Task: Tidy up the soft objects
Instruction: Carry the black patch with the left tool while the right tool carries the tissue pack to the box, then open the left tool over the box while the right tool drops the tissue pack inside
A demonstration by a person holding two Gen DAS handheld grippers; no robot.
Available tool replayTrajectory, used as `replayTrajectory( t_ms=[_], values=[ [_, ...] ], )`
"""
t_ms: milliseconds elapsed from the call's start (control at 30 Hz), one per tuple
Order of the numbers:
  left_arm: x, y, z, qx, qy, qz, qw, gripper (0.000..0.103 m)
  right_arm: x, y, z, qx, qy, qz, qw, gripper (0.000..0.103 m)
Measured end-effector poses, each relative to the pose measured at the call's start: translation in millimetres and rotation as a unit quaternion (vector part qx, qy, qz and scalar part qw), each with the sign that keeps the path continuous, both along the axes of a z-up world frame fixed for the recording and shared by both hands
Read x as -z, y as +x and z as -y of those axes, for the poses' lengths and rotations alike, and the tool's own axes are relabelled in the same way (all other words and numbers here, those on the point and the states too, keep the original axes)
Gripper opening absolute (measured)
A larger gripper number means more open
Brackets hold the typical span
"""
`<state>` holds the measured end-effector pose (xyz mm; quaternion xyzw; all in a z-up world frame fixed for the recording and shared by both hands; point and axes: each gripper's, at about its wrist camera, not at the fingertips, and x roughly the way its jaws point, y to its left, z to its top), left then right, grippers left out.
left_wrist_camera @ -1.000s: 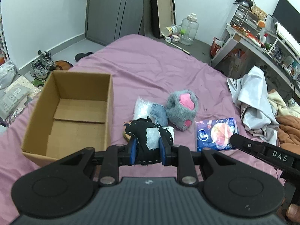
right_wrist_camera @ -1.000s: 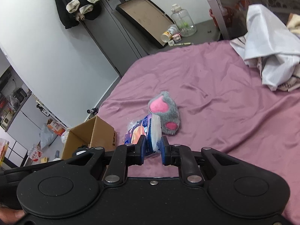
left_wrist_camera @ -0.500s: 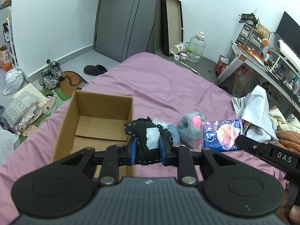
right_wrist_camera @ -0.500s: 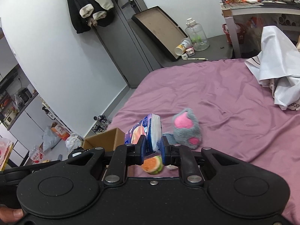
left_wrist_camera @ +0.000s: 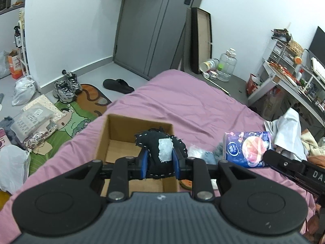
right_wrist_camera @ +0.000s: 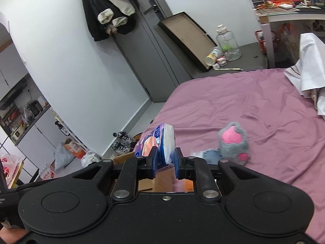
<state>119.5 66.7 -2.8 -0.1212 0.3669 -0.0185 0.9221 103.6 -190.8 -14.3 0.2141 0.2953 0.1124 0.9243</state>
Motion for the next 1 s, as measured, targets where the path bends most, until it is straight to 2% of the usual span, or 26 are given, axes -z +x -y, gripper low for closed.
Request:
replayTrajectory(
  t_ms=[233, 467, 700, 900, 967, 1000],
  values=[
    [13.1, 21.2, -28.3, -0.013, 0.002, -0.006, 0.9999, 0.024, 4.1, 12.6, -34.4, -0.014, -0.001, 0.01, 1.0, 0.016],
    [38.0, 52.2, -44.4, -0.012, 0.006, -0.024, 0.9996, 0.025, 21.6, 32.7, -57.0, -0.02, 0.004, -0.004, 1.0, 0.016],
    [66.2, 81.4, -45.9, -0.008, 0.009, -0.043, 0.999, 0.026, 42.6, 50.3, -67.6, -0.018, 0.01, -0.024, 1.0, 0.016],
    [87.7, 98.6, -43.1, -0.005, 0.013, -0.057, 0.9983, 0.026, 53.8, 58.5, -71.6, -0.006, 0.005, -0.021, 1.0, 0.016],
    [90.2, 101.6, -39.6, -0.001, 0.024, -0.056, 0.9981, 0.029, 57.3, 62.2, -71.9, -0.006, 0.002, -0.024, 1.0, 0.016],
    [90.3, 102.8, -37.6, 0.001, 0.033, -0.053, 0.9981, 0.033, 58.4, 63.5, -73.0, -0.006, 0.001, -0.025, 1.0, 0.016]
  ],
)
